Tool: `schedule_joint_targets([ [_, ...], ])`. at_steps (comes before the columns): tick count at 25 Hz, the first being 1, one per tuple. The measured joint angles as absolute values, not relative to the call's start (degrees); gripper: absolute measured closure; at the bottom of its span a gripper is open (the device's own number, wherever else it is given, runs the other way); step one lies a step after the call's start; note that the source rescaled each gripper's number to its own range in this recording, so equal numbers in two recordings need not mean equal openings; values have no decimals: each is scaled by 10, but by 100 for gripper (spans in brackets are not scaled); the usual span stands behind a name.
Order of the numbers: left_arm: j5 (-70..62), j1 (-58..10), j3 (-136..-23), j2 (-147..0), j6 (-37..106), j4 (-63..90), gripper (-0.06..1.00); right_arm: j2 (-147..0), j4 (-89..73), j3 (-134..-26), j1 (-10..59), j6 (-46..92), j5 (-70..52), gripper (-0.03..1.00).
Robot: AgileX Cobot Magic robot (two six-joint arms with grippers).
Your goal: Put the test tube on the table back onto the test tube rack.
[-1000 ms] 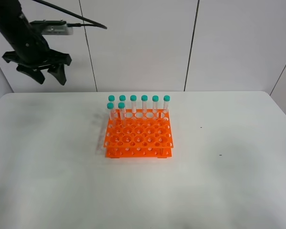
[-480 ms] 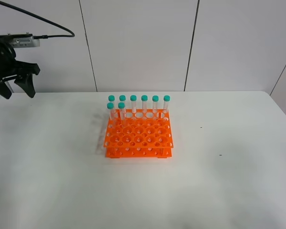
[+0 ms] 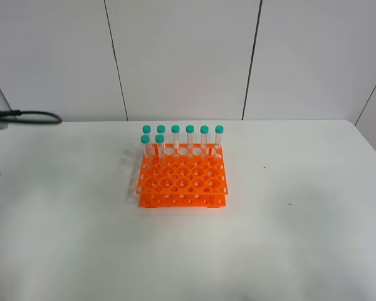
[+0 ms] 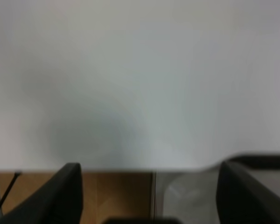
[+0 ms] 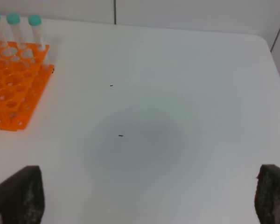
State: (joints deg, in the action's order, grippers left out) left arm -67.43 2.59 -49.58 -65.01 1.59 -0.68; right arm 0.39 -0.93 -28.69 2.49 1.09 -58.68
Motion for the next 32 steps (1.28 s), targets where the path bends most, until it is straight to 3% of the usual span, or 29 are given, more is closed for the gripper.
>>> schedule_joint_targets([
  [10,-610,26,-290,-328,18,-7,-6,4,-9,-287,25,11,-587,-3],
  [32,-605,-2,-284,-101,18,-4,-6,4,-9,-287,25,11,-587,-3],
])
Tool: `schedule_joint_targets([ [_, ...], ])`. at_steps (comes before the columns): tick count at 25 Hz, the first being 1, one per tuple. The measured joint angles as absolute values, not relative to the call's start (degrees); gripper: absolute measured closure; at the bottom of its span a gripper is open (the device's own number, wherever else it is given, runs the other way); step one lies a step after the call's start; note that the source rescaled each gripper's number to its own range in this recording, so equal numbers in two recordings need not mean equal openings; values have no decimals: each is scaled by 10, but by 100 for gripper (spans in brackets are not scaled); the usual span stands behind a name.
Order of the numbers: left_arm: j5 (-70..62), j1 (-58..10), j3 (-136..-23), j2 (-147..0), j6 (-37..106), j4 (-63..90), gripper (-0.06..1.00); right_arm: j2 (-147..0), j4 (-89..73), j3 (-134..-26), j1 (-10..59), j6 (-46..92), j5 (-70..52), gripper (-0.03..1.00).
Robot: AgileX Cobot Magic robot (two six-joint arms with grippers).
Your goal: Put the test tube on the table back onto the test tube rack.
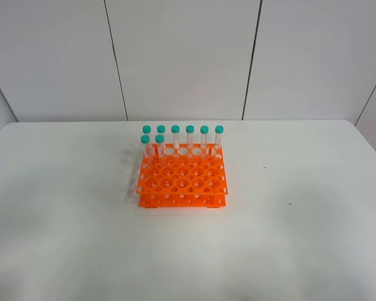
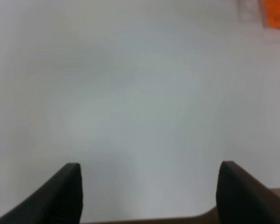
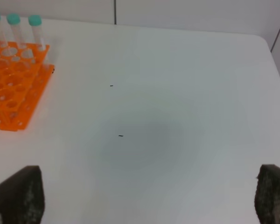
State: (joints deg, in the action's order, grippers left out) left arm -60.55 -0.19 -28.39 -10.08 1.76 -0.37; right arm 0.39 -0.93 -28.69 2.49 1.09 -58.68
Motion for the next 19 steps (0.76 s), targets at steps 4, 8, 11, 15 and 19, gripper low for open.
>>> schedule_joint_targets([
  [4,-605,-2,-284,-31,18,-4,-6,4,-9,-287,25,11,-587,-3],
  [8,-606,-2,-284,1,13,-4,-6,4,-10,-287,25,11,-587,-3],
  [11,-606,-2,-284,1,11,-3,-6,4,-10,-287,25,11,-587,-3],
  [15,-606,-2,-284,1,11,0,-6,4,-10,-287,25,11,-587,-3],
  [19,-606,-2,-284,1,11,0,-6,4,-10,-287,25,11,-587,-3],
])
